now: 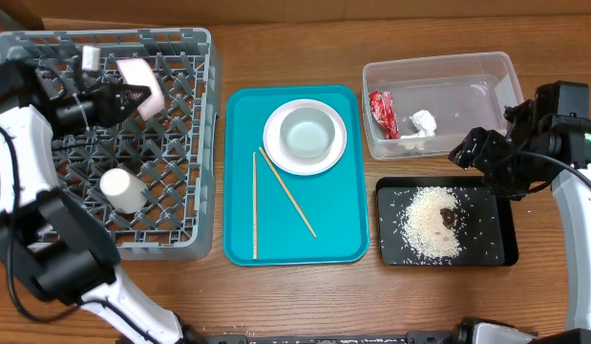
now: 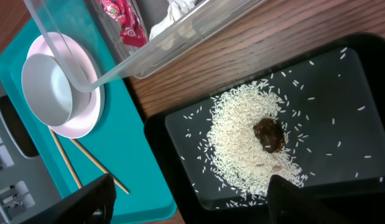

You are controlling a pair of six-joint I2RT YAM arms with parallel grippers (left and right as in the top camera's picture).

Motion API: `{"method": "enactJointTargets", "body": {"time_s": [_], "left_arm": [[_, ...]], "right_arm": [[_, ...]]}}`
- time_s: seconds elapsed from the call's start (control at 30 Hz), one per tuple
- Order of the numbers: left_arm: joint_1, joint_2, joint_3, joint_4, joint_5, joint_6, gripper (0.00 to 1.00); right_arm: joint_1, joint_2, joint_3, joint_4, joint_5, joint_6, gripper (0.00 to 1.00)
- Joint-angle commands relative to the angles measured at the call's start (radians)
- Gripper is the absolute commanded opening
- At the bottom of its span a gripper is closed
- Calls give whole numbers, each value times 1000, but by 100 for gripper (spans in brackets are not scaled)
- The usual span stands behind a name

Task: Sort waste into correct bins and load items into the dishwasher
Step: 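Place the pink bowl upside down in the dish rack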

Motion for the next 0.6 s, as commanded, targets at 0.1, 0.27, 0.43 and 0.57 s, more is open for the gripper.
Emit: {"method": "enactJointTargets", "body": {"time_s": [0.1,0.27,0.43,0.57], "left_arm": [[51,172,12,27,250,-6,4],[86,240,12,16,266,-24,4],[163,225,12,-26,265,-23,33],[217,180,12,-94,192,-23,82]], "right_arm": [[0,-16,-3,-1,3,-7,79],[0,-16,-3,-7,3,-7,79],[0,-16,-3,-10,3,-7,79],[0,-16,-3,-10,3,-8,79]]}}
